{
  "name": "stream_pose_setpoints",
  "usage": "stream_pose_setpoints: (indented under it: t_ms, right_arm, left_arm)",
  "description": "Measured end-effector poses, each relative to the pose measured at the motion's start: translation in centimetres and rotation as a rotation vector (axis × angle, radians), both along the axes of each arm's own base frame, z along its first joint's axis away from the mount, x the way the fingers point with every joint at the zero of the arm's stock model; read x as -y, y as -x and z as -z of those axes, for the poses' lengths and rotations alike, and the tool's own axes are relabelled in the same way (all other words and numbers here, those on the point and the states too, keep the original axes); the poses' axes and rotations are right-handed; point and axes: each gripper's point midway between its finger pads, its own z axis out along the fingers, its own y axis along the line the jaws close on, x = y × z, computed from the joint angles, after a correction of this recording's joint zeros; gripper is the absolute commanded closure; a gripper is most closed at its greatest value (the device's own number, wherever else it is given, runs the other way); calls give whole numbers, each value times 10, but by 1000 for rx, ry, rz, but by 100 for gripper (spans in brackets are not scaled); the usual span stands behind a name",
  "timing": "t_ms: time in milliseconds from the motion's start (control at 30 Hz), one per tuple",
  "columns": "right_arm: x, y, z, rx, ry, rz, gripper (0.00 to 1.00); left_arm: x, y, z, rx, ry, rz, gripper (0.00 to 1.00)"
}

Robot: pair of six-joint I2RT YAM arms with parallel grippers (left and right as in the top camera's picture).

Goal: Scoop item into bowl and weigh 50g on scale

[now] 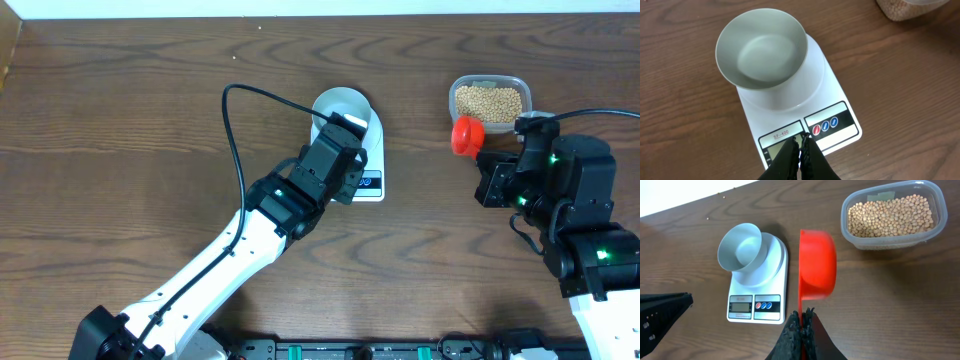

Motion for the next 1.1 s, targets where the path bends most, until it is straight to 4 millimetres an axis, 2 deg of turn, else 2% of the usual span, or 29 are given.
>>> stream_pose_setpoints:
  t_ms: [267,367,667,900,1100]
  right_arm:
    - [0,2,3,-16,0,1,99]
    - [0,4,4,-23,1,1,99]
    - [0,4,6,-33,2,2,98]
    - [0,1,16,-67,5,1,98]
    - [0,-3,30,-119,11,2,99]
  left_arm:
    - [-1,1,2,-6,-11,5,93]
    - [0,1,9,-20,-22,5,93]
    - [11,5,56,-147,-53,48,93]
    - [17,3,75,-179,-59,56,93]
    - [21,-1,100,-211,-81,56,93]
